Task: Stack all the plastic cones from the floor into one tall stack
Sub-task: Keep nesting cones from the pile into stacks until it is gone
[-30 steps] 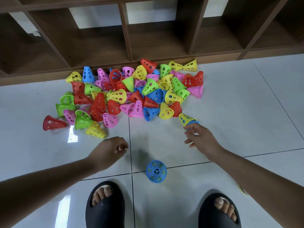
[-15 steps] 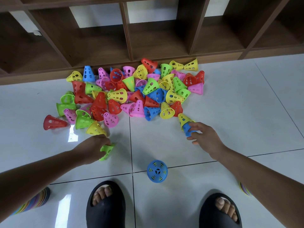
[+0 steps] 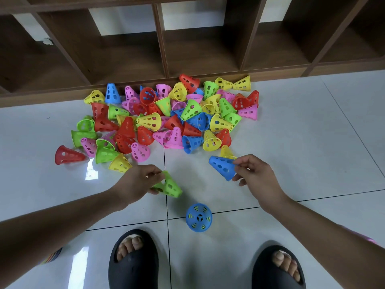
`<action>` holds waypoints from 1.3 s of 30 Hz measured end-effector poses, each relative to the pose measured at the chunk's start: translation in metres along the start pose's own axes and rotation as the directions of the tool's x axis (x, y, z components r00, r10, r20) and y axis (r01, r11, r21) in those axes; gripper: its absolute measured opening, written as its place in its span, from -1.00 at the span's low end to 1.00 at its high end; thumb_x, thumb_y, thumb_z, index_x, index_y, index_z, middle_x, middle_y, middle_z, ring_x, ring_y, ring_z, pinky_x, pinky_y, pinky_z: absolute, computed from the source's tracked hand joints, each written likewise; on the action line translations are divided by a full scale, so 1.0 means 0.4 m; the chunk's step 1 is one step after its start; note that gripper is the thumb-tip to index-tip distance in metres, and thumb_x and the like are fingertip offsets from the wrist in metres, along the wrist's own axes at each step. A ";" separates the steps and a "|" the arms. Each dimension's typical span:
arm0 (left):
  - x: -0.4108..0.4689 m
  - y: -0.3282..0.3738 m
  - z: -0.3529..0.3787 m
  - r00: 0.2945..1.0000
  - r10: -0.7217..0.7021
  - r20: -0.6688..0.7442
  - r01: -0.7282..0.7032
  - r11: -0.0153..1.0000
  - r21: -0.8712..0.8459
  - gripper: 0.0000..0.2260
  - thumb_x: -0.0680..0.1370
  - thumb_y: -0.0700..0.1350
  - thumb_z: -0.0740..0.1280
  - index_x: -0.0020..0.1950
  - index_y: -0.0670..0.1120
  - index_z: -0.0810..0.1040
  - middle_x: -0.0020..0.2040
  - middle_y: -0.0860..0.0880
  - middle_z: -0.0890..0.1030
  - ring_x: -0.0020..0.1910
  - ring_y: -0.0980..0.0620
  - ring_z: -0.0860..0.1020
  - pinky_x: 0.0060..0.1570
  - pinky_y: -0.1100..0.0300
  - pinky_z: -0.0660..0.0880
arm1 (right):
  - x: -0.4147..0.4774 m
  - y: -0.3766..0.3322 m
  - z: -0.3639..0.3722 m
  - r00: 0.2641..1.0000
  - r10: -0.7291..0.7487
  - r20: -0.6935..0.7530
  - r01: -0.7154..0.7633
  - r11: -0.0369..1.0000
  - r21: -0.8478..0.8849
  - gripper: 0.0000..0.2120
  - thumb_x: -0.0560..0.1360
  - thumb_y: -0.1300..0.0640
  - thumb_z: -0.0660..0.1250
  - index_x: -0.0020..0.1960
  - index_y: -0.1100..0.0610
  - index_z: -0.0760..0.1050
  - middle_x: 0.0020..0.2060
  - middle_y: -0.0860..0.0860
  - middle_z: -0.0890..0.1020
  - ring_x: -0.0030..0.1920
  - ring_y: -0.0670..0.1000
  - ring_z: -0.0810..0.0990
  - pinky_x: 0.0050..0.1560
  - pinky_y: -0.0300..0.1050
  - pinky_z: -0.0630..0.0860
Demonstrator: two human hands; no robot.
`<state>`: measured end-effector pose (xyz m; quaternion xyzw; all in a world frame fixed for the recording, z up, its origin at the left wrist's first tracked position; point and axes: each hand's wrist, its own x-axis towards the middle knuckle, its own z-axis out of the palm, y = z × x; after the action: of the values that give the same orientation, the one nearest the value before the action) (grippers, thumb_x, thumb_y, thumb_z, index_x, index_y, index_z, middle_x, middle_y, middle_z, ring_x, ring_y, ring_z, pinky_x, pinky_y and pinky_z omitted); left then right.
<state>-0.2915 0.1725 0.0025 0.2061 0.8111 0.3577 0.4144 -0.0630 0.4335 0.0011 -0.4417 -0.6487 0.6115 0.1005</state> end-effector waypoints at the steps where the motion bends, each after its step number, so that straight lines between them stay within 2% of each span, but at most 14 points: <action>1: -0.010 0.022 0.012 1.000 -0.019 0.017 0.021 0.991 -0.134 -0.82 0.67 -0.07 0.43 -0.03 -0.16 0.72 -0.19 -0.09 0.69 -0.19 -0.01 0.74 0.01 0.02 0.72 | -0.005 -0.009 0.002 1.000 0.008 0.023 -0.010 0.997 0.073 -0.84 0.60 0.34 0.37 0.10 0.13 0.61 -0.03 0.21 0.70 -0.21 0.08 0.72 -0.21 -0.03 0.56; 4: -0.032 0.072 0.045 0.994 -0.065 0.093 0.098 0.902 -0.420 -0.77 0.68 -0.09 0.40 -0.09 -0.21 0.68 -0.21 -0.09 0.60 -0.14 -0.09 0.70 0.06 0.01 0.71 | -0.019 -0.039 0.008 0.992 0.074 0.102 -0.103 0.946 0.309 -0.76 0.61 0.36 0.34 0.25 0.20 0.53 -0.08 0.22 0.70 -0.21 0.12 0.70 -0.18 -0.03 0.53; 7: -0.051 0.105 0.079 0.980 -0.095 0.175 0.174 0.836 -0.520 -0.76 0.70 -0.08 0.36 0.09 -0.26 0.69 -0.10 -0.10 0.69 -0.13 -0.03 0.70 -0.09 0.15 0.68 | -0.034 -0.071 0.015 0.963 0.142 0.228 -0.236 0.852 0.467 -0.75 0.62 0.35 0.31 0.29 0.26 0.53 -0.16 0.18 0.69 -0.25 0.10 0.67 -0.17 -0.05 0.50; 10: -0.070 0.123 0.106 0.953 -0.099 0.286 0.251 0.786 -0.565 -0.73 0.70 -0.10 0.33 0.20 -0.30 0.65 -0.01 -0.13 0.73 -0.14 0.02 0.70 -0.21 0.23 0.64 | -0.060 -0.090 0.025 0.921 0.125 0.369 -0.304 0.823 0.480 -0.75 0.62 0.36 0.26 0.26 0.30 0.56 -0.20 0.18 0.63 -0.31 0.07 0.60 -0.23 -0.08 0.47; 15: -0.089 0.117 0.134 0.923 -0.107 0.371 0.307 0.786 -0.537 -0.74 0.72 -0.14 0.28 0.25 -0.30 0.64 0.01 -0.18 0.71 -0.17 0.00 0.69 -0.25 0.23 0.63 | -0.098 -0.084 0.047 0.848 0.106 0.519 -0.332 0.869 0.366 -0.75 0.61 0.39 0.22 0.25 0.36 0.55 -0.18 0.18 0.58 -0.34 0.05 0.44 -0.26 -0.09 0.35; 19: -0.083 0.112 0.139 0.928 -0.112 0.356 0.301 0.787 -0.539 -0.76 0.73 -0.11 0.29 0.20 -0.24 0.66 -0.01 -0.16 0.68 -0.21 0.00 0.64 -0.29 0.23 0.57 | -0.117 -0.073 0.056 0.794 0.095 0.600 -0.288 0.929 0.234 -0.74 0.54 0.24 0.34 0.19 0.30 0.58 -0.11 0.22 0.52 -0.28 0.07 0.39 -0.24 -0.07 0.33; 21: -0.080 0.117 0.136 0.934 -0.098 0.343 0.286 0.780 -0.556 -0.76 0.72 -0.09 0.30 0.18 -0.22 0.70 -0.01 -0.14 0.69 -0.23 0.02 0.62 -0.31 0.23 0.54 | -0.123 -0.071 0.053 0.782 0.071 0.619 -0.262 0.939 0.224 -0.70 0.53 0.21 0.33 0.22 0.31 0.56 -0.10 0.23 0.51 -0.27 0.09 0.39 -0.26 -0.07 0.33; 24: -0.086 0.122 0.133 0.921 -0.074 0.383 0.294 0.777 -0.557 -0.77 0.73 -0.14 0.28 0.12 -0.17 0.73 -0.03 -0.14 0.69 -0.25 0.02 0.61 -0.32 0.24 0.54 | -0.127 -0.072 0.050 0.799 0.026 0.600 -0.219 0.943 0.250 -0.73 0.54 0.20 0.31 0.20 0.30 0.57 -0.09 0.26 0.52 -0.23 0.16 0.35 -0.26 -0.06 0.33; 26: -0.094 0.121 0.138 0.898 -0.067 0.435 0.305 0.808 -0.504 -0.78 0.73 -0.17 0.27 0.17 -0.26 0.66 -0.03 -0.16 0.69 -0.22 0.00 0.62 -0.27 0.23 0.58 | -0.128 -0.078 0.049 0.816 0.002 0.578 -0.164 0.960 0.227 -0.78 0.57 0.20 0.31 0.16 0.25 0.60 -0.10 0.26 0.53 -0.19 0.20 0.33 -0.26 -0.06 0.35; 28: -0.099 0.112 0.150 0.891 -0.071 0.448 0.293 0.845 -0.448 -0.77 0.74 -0.15 0.27 0.18 -0.29 0.63 -0.03 -0.17 0.69 -0.20 0.00 0.63 -0.21 0.21 0.60 | -0.130 -0.083 0.048 0.826 -0.011 0.564 -0.092 0.984 0.153 -0.86 0.62 0.21 0.33 0.11 0.18 0.64 -0.13 0.29 0.53 -0.24 0.16 0.39 -0.28 -0.10 0.40; 32: -0.107 0.086 0.166 0.917 -0.097 0.387 0.213 0.939 -0.269 -0.79 0.73 -0.07 0.27 0.09 -0.12 0.67 -0.06 -0.08 0.70 -0.12 0.06 0.60 -0.18 0.18 0.55 | -0.137 -0.062 0.052 0.820 -0.023 0.572 0.037 0.999 -0.013 -0.79 0.69 0.26 0.28 0.10 0.06 0.67 -0.12 0.37 0.58 -0.30 0.07 0.51 -0.26 -0.06 0.48; 36: -0.105 0.049 0.183 0.927 -0.161 0.339 0.228 0.959 -0.168 -0.80 0.70 0.03 0.32 0.16 -0.05 0.65 0.01 -0.05 0.74 -0.07 0.11 0.63 -0.15 0.16 0.58 | -0.136 -0.017 0.063 0.840 0.058 0.540 0.031 0.988 -0.154 -0.76 0.64 0.28 0.26 0.07 0.04 0.66 -0.17 0.20 0.65 -0.30 0.03 0.58 -0.22 -0.01 0.50; 39: -0.100 0.019 0.187 0.924 -0.205 0.322 0.267 0.950 -0.162 -0.79 0.69 0.09 0.35 0.18 -0.01 0.63 0.06 0.00 0.73 -0.03 0.10 0.65 -0.11 0.14 0.64 | -0.131 0.020 0.065 0.855 0.133 0.501 -0.021 0.975 -0.223 -0.80 0.60 0.26 0.30 0.07 0.02 0.64 -0.10 0.10 0.68 -0.27 0.02 0.66 -0.22 -0.01 0.55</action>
<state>-0.2072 0.1830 -0.0006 0.1151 0.7165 0.3502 0.5922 -0.0462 0.3775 0.0095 -0.2967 -0.6943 0.6389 -0.1475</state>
